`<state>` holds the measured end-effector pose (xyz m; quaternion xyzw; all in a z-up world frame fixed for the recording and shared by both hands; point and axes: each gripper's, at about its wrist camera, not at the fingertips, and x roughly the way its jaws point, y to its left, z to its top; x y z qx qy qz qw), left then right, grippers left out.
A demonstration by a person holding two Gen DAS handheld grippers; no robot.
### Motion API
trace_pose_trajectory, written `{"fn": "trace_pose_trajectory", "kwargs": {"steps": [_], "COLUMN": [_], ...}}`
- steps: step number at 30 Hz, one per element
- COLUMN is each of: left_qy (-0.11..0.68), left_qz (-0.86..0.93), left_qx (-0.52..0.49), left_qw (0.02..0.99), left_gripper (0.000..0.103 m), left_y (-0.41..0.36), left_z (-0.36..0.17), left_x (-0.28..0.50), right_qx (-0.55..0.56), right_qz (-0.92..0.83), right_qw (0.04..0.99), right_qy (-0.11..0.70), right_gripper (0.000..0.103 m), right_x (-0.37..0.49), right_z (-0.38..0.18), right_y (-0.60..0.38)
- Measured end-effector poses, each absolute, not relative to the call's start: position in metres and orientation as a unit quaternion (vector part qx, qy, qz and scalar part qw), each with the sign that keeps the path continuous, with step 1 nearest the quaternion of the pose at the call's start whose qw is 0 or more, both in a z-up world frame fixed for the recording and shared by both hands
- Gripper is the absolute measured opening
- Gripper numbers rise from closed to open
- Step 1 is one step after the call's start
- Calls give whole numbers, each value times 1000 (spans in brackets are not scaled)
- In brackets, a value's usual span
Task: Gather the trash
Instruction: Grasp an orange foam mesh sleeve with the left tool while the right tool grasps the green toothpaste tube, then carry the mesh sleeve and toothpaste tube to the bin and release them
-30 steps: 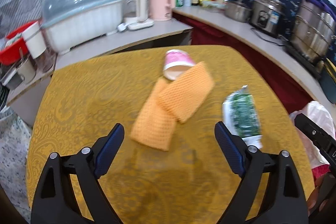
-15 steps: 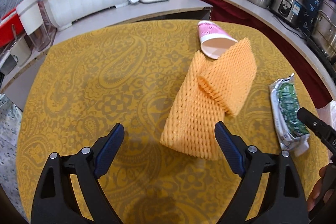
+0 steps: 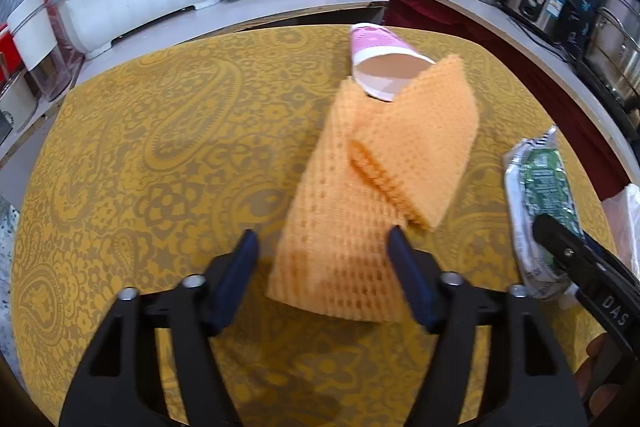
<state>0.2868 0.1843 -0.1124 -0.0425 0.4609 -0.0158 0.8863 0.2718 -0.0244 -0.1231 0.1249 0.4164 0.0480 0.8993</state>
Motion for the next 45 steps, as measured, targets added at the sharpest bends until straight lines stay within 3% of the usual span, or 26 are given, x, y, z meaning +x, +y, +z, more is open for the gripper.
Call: {"fn": "trace_pose_trajectory", "kwargs": {"steps": [2,4,5,7,16,28,45], "left_qy": [465,466,464,468,449,409,382], "left_qz": [-30,-37,-40,-49,-57,-87,-174], "left_qx": [-47,-44,-40,-40,-45,-43,20], "left_qw": [884,883,884,881,891,907,908], "left_gripper": [34,26,10,10,10,10,10], "left_y": [181,178,175,172,161,124,-3], "left_z": [-110,-106,-104,-101,-75,-25,11], "left_x": [284,280,276,271,231,181,158], "right_qx": [128,139,145,152,149,172,222], "right_qz": [50,57,61,67,77,55,-19], "right_qw": [899,897,896,896,904,925,934], "right_qy": [416,415,414,412,392,335,280], "right_gripper": [43,30,28,23,18,18,18], "right_x": [269,265,263,258,225,171,114], "right_z": [-121,-118,-116,-112,-87,-43,-18], "right_y": [-25,-27,-28,-30,-36,-88,-204]}}
